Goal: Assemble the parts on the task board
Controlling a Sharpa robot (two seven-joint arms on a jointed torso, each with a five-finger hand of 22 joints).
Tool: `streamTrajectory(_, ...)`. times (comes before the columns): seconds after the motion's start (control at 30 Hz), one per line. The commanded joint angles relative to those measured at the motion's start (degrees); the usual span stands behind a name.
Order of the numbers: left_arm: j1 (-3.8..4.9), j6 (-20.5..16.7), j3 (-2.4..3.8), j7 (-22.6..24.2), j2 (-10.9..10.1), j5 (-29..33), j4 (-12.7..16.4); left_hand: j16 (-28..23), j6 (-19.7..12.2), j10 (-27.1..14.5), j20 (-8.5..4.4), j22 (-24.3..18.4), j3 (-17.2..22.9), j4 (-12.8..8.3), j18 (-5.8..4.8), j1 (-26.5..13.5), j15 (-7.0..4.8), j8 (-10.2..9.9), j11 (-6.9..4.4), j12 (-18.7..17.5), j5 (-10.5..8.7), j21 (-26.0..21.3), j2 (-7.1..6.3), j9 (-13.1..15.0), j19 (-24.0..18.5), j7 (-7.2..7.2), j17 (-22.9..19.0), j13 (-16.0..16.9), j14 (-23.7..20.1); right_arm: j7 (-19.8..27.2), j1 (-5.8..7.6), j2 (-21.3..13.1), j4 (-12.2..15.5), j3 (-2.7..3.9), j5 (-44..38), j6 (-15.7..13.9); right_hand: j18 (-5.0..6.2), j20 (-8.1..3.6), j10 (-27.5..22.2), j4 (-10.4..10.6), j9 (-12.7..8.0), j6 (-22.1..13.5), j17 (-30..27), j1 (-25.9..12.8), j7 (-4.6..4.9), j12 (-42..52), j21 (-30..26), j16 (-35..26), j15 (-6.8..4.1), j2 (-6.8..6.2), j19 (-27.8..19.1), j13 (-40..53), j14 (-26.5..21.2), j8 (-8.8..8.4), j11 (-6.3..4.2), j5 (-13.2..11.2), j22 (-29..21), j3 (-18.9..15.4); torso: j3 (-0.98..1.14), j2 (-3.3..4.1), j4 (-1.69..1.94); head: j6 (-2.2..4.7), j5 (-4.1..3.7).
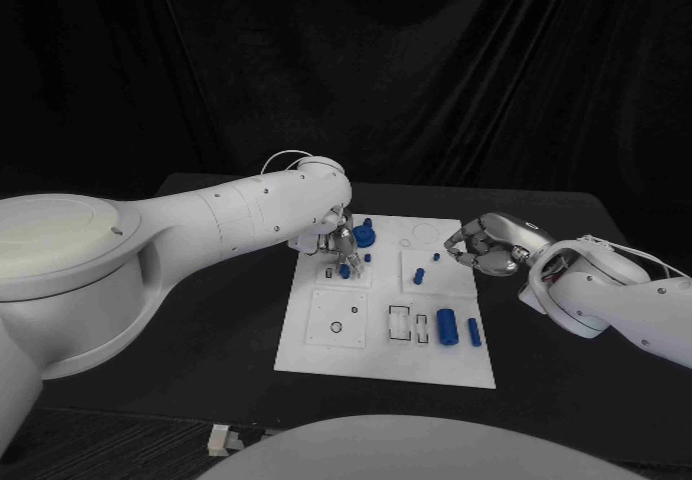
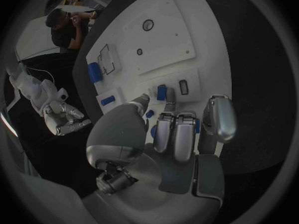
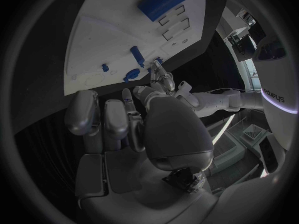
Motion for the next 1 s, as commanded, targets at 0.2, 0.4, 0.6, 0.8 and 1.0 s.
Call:
streamTrajectory(0.2,-0.66,0.06,-0.21,0.27,0.13,-1.04,0.22,0.15,1.41,3.02,-0.32,9.55,-1.33,-0.03,0.7,-0.14,-0.47,2.53,-0.71,-0.02,-0.03,0.16,0.64,3.74,0.49,-0.66,15.1,12.78,6.05,-1.0,-0.13,0.04,-0.11,0.02,-0.02,0.55,0.67,0.01,3.55,-0.22,-0.12,-0.05,-0.16,0.34,0.02,-0.19,-0.43,-0.44,0.14,0.15,0.0,10.39,0.93,-0.14,0.16,0.2,6.87,0.21,0.0,-0.02,-0.01,0.01,0.08)
streamTrajectory(0.4,-0.67,0.66,-0.21,0.19,0.16,-1.07,0.0,0.15,2.24,3.32,-0.85,9.65,-2.19,0.11,0.63,0.09,-1.01,4.93,-1.34,0.18,0.14,0.46,1.22,7.94,0.84,-1.38,15.1,12.96,6.05,-1.04,-0.14,0.01,-0.18,0.02,-0.02,0.66,0.67,0.01,3.55,-0.22,-0.12,-0.05,-0.16,0.34,0.02,-0.19,-0.43,-0.44,0.14,0.15,0.0,10.39,0.93,-0.14,0.16,0.2,6.87,0.21,0.0,-0.03,0.01,0.01,-0.06)
streamTrajectory(0.6,-0.67,1.3,-0.21,0.11,0.19,-1.08,-0.14,0.15,2.9,3.45,-1.21,9.71,-3.0,0.61,0.58,-0.12,-1.39,6.55,-1.77,0.25,0.11,0.62,1.42,11.07,1.04,-1.9,15.1,13.04,6.05,-1.09,-0.14,-0.04,-0.19,0.02,-0.02,0.72,0.67,0.01,3.55,-0.22,-0.12,-0.05,-0.16,0.34,0.02,-0.19,-0.43,-0.44,0.14,0.15,0.0,10.39,0.93,-0.14,0.16,0.2,6.87,0.21,-0.01,-0.01,-0.02,0.01,-0.13)
streamTrajectory(0.8,-0.67,1.56,-0.21,0.1,0.17,-1.07,-0.02,0.15,3.03,3.59,-1.32,9.72,-3.14,0.55,0.57,0.1,-1.5,6.99,-1.9,0.36,0.21,0.66,1.46,12.07,1.1,-2.05,15.1,13.14,6.05,-1.1,-0.14,0.01,-0.25,0.02,-0.02,0.77,0.67,0.01,3.55,-0.22,-0.12,-0.05,-0.16,0.34,0.02,-0.19,-0.43,-0.44,0.14,0.15,0.0,10.39,0.93,-0.14,0.16,0.2,6.87,0.21,-0.01,0.01,-0.04,0.01,-0.11)
streamTrajectory(1.0,-0.67,1.33,-0.21,0.14,0.06,-1.07,-0.04,0.15,3.04,3.59,-1.38,9.73,-3.13,0.48,0.56,0.28,-1.56,7.13,-1.97,0.36,0.38,0.7,1.55,12.5,1.14,-2.12,15.1,13.14,6.05,-1.13,-0.14,-0.06,-0.23,0.02,-0.02,0.76,0.67,0.01,3.55,-0.22,-0.12,-0.05,-0.16,0.34,0.02,-0.19,-0.43,-0.44,0.14,0.15,0.0,10.39,0.93,-0.14,0.16,0.2,6.87,0.21,-0.01,-0.01,-0.01,0.01,-0.24)
